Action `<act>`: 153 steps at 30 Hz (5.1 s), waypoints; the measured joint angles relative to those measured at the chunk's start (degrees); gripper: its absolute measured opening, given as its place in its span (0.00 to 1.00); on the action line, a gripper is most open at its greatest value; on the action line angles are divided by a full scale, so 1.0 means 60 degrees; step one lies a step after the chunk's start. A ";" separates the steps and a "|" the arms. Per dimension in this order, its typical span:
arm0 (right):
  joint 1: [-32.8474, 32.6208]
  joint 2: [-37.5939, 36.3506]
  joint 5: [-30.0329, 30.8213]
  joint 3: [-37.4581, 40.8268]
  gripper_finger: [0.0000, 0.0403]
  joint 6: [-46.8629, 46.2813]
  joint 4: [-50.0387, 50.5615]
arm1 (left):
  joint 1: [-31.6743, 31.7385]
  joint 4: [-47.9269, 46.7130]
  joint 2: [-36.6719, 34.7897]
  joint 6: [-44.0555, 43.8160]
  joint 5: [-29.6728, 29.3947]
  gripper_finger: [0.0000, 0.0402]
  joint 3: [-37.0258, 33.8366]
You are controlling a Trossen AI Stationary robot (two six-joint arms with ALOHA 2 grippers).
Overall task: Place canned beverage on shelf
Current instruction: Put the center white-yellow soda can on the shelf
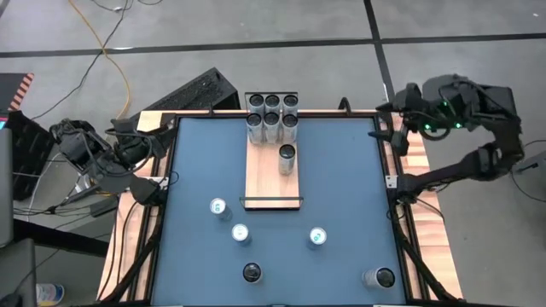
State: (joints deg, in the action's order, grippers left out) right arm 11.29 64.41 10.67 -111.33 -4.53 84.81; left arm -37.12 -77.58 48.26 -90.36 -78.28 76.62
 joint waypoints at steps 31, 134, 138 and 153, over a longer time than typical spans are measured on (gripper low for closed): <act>-0.0179 -0.0580 -0.2144 0.7738 0.88 -0.0069 -0.8878 | 0.1115 -0.0674 -0.0472 -0.1134 0.1508 0.77 0.0000; 0.0408 -0.0682 -0.1765 1.0958 0.88 -0.0620 -1.3501 | 0.1344 0.0849 -0.0745 0.6063 0.2936 0.77 0.0000; 0.0412 -0.0682 -0.1375 1.0958 0.88 -0.0526 -1.2802 | 0.1344 0.0848 -0.0727 0.6042 0.2772 0.77 0.0000; 0.0275 0.0783 -0.1041 1.0958 0.88 0.0318 -1.2902 | 0.1344 0.0845 -0.0727 0.5882 0.2451 0.77 0.0000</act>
State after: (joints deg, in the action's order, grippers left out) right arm 12.94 69.10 4.43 -45.58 -2.62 7.39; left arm -29.06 -72.51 43.90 -55.07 -63.57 76.62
